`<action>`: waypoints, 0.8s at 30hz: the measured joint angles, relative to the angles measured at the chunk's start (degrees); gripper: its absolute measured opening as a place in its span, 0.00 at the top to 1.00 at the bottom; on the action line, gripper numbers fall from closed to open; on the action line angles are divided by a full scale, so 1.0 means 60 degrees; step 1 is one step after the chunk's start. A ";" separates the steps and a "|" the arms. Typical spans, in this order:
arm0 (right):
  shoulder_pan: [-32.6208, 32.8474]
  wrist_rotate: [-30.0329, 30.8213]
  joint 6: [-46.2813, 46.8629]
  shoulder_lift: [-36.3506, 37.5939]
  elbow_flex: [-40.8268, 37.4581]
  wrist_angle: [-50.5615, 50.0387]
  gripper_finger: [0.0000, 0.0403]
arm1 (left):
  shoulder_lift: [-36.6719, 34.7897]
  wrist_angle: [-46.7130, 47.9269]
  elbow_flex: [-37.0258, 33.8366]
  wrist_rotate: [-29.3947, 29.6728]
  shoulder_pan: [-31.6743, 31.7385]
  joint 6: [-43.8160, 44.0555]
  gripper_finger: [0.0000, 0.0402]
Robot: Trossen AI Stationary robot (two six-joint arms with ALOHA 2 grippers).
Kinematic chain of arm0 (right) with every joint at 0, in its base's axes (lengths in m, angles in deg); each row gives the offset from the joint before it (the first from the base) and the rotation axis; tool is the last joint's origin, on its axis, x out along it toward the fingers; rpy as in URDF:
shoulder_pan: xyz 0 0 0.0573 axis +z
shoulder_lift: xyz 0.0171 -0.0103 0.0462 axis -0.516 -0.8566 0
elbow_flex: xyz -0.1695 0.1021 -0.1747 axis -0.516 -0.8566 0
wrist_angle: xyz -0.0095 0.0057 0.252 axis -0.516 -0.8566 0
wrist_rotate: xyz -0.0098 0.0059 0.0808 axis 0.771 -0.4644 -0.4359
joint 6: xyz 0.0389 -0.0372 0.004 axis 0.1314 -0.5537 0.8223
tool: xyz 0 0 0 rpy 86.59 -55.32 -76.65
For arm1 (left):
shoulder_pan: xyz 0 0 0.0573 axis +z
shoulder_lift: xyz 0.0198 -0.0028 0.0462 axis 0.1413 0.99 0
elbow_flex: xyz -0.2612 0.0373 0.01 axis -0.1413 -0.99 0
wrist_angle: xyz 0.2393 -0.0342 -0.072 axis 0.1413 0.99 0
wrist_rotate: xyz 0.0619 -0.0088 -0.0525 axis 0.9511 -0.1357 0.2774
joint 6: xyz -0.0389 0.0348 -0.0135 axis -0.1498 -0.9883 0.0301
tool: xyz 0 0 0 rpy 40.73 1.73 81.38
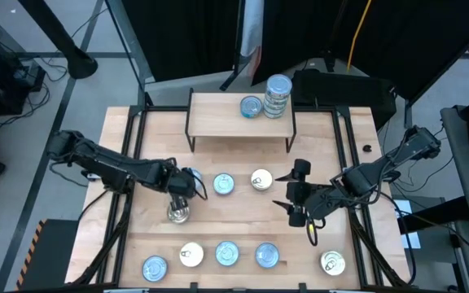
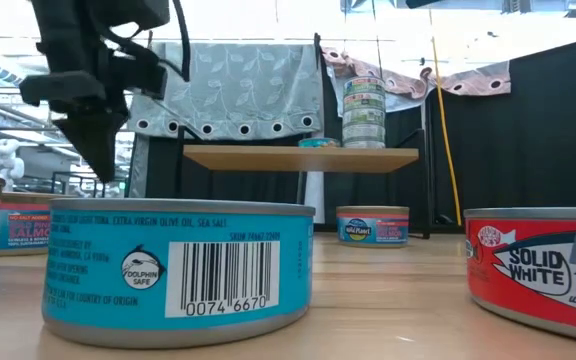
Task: Stack canned seafood by type on shelf
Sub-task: Stack the blue tuna can on top of the other blue tuna can on the shelf
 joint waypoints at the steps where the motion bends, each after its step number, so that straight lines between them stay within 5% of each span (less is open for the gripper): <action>1: 0.0000 0.0003 -0.0011 0.0000 0.0000 -0.0013 0.26 | -0.0144 -0.0234 -0.0227 -0.0088 0.0155 -0.0048 1.00; 24: 0.0000 0.0015 -0.0427 0.0000 -0.0007 -0.0104 0.26 | -0.0517 -0.2142 -0.2003 -0.0316 0.0905 0.0289 1.00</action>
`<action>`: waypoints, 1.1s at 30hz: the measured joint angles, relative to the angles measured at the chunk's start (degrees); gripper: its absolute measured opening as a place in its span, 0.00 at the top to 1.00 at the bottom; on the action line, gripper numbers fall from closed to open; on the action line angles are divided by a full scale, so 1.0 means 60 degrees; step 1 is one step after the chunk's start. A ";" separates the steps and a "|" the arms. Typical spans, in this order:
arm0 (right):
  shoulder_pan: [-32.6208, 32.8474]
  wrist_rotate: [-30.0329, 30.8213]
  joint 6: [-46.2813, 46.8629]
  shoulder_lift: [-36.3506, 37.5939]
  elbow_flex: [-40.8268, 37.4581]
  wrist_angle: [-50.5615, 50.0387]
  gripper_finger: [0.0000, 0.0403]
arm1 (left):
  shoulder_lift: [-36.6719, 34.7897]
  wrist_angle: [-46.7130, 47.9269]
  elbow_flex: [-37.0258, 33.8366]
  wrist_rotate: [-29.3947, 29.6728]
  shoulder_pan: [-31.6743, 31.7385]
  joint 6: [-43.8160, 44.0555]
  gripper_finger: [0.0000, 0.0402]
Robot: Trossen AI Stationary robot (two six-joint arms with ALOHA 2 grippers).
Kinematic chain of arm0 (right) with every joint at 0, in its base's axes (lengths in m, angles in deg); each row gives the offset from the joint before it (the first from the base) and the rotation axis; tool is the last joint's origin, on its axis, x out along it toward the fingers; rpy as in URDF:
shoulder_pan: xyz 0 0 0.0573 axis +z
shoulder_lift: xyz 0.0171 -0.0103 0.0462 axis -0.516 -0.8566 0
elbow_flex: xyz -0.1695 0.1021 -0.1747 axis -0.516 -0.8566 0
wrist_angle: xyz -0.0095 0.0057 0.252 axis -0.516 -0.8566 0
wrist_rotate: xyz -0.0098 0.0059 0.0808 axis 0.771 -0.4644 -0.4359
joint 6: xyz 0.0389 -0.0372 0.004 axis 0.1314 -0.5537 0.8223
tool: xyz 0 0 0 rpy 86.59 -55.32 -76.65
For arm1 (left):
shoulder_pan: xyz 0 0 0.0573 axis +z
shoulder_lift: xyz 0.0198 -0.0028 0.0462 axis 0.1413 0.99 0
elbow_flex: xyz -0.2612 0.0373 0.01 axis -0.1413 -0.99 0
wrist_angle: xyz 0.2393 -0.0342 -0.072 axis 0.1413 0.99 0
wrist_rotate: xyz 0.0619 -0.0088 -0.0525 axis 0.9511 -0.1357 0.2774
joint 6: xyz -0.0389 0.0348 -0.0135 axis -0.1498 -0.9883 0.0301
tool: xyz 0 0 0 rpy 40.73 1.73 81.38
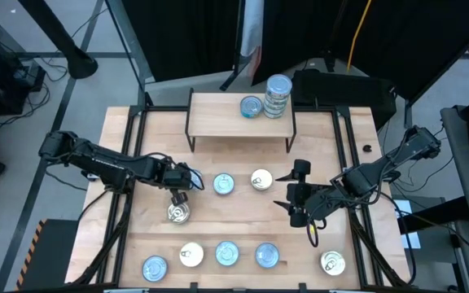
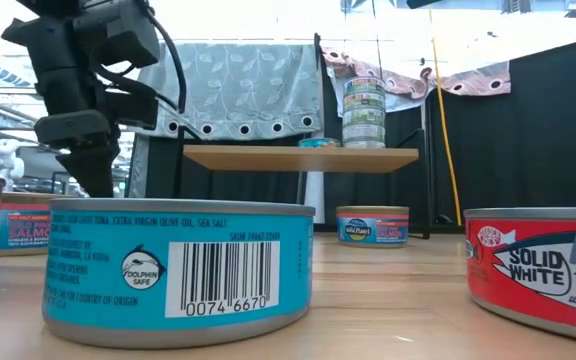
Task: Stack canned seafood by type on shelf
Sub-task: Stack the blue tuna can on top of the other blue tuna can on the shelf
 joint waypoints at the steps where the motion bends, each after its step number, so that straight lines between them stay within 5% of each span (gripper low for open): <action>1: 0.0000 0.0001 0.0008 0.0000 0.0000 0.0000 0.26 | -0.0006 -0.0056 -0.0070 0.0007 0.0000 0.0104 1.00; 21: 0.0000 -0.0007 0.0072 -0.0004 0.0000 -0.0069 0.26 | -0.0062 0.0525 -0.0533 -0.0276 -0.0834 0.1720 1.00; 33: -0.0040 -0.0004 0.0045 -0.0004 0.0000 -0.0124 0.26 | -0.1131 0.3303 0.3422 0.0146 -0.1890 -0.0401 0.94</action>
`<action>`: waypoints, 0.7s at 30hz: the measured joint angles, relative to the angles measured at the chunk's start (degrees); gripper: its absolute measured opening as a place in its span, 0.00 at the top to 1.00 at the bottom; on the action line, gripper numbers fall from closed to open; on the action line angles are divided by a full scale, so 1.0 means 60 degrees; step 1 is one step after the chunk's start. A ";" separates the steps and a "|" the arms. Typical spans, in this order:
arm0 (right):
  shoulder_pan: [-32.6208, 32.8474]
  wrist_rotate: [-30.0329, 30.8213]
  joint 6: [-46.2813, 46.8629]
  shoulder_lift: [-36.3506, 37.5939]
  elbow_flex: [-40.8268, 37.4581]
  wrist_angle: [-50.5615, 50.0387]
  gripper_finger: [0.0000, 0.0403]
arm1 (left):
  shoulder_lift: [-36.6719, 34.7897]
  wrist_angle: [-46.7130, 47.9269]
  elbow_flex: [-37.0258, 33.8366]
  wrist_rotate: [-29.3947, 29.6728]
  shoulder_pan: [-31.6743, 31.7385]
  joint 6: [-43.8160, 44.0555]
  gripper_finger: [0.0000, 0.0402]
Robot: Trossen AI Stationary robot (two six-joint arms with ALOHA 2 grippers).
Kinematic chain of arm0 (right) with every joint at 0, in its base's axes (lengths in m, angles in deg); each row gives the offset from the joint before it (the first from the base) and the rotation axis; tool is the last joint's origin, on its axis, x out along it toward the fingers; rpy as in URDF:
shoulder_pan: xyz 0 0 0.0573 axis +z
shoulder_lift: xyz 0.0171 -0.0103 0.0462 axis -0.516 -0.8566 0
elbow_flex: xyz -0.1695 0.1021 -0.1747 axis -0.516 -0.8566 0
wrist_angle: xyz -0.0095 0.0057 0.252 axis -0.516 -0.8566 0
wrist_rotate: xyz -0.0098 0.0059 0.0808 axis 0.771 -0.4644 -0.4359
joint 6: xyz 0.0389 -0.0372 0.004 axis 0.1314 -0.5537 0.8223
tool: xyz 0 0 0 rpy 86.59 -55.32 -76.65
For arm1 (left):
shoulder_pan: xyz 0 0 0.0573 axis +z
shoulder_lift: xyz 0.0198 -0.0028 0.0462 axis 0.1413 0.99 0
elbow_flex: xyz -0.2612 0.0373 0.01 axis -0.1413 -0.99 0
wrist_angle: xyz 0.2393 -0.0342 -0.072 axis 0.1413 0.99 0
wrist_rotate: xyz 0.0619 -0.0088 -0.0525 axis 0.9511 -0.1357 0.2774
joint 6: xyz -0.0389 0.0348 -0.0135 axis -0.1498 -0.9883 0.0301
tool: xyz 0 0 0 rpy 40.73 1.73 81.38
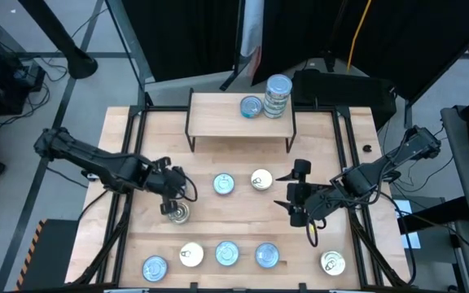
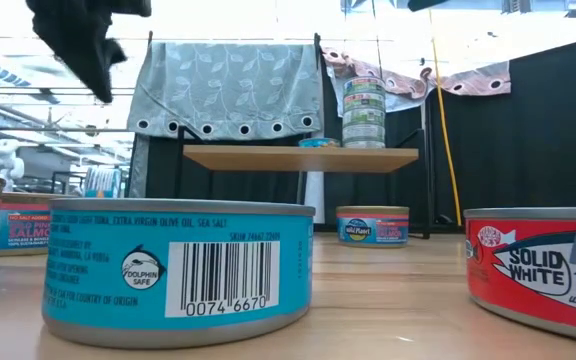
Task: Stack canned seafood by type on shelf
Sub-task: Stack the blue tuna can on top of the other blue tuna can on the shelf
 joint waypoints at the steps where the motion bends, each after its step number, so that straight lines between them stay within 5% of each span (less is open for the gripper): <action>1: -0.0007 0.0000 0.0011 0.0000 0.0000 -0.0004 0.26 | 0.0070 0.0329 0.0292 0.0130 -0.0018 -0.0399 0.90; 13: -0.0011 -0.0029 0.0025 0.0000 0.0000 -0.0029 0.26 | 0.1731 0.2315 0.0831 0.1280 0.0199 -0.5175 0.31; 21: -0.0007 -0.0289 0.0030 0.0000 0.0000 -0.0087 0.26 | 0.2909 0.2303 0.0698 0.1354 0.0385 -0.7912 0.24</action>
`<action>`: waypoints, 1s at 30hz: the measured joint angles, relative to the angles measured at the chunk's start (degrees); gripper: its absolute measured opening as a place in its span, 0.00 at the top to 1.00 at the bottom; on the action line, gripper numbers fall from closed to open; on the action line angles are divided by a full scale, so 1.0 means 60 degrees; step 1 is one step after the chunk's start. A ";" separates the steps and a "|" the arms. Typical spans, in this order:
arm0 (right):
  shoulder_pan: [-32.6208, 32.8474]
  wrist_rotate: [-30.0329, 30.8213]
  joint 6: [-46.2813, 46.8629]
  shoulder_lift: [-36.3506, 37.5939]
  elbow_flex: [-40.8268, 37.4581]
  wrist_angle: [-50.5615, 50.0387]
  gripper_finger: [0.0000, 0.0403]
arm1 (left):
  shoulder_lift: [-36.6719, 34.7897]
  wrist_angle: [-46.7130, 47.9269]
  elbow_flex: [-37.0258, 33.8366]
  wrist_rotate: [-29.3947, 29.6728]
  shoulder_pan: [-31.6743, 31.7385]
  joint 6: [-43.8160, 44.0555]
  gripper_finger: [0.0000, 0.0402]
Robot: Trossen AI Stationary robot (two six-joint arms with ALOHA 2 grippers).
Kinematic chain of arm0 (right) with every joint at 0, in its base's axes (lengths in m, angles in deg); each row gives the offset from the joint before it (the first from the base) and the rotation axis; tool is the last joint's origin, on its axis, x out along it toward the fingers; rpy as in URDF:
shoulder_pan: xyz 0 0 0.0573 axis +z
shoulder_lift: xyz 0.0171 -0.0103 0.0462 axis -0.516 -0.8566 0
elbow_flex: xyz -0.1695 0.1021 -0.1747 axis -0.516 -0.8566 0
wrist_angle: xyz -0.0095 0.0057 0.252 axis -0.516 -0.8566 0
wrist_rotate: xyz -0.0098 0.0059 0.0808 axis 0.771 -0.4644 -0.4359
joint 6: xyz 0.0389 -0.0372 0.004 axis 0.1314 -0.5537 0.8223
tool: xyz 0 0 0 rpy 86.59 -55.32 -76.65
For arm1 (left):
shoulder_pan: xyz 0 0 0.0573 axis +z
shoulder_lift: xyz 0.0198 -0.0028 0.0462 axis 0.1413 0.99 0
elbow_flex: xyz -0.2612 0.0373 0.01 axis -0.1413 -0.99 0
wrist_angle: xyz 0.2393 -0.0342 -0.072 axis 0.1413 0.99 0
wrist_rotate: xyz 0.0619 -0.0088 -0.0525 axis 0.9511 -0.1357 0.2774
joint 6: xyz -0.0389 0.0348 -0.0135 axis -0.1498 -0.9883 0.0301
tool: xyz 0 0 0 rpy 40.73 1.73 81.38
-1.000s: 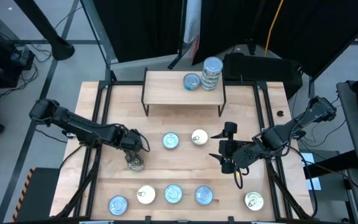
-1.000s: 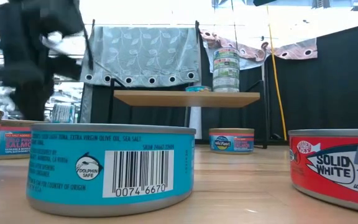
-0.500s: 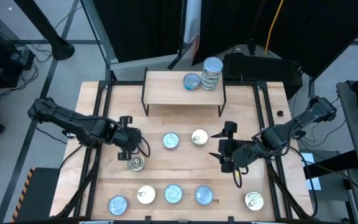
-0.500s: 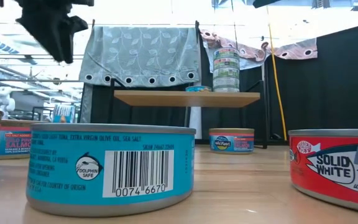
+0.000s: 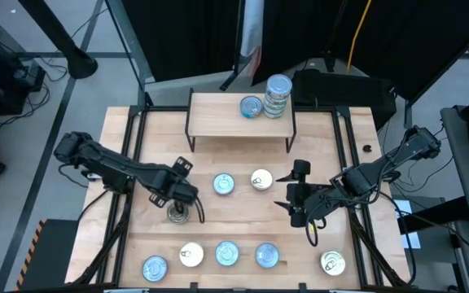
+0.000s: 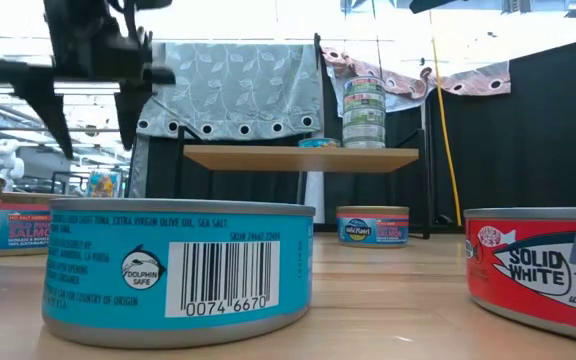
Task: Stack canned seafood by type on shelf
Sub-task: Stack the blue tuna can on top of the other blue tuna can on the shelf
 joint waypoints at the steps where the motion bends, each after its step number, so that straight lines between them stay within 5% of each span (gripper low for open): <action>1: 0.0001 -0.0008 0.0003 0.0000 0.0000 -0.0017 0.26 | 0.0101 0.0001 -0.0093 0.0005 0.0116 -0.0311 0.24; 10: 0.0011 -0.0239 0.0075 0.0000 0.0000 -0.0050 0.26 | 0.0271 -0.0805 -0.1041 0.0319 0.1740 -0.2482 0.27; 22: 0.0011 -0.0236 0.0075 0.0000 0.0000 -0.0186 0.26 | 0.0252 -0.1351 -0.1594 -0.0279 0.3053 -0.3273 0.64; 30: 0.0011 -0.0232 0.0075 0.0000 0.0000 -0.0186 0.26 | 0.0248 -0.1457 -0.1423 -0.0027 0.3006 -0.1439 0.57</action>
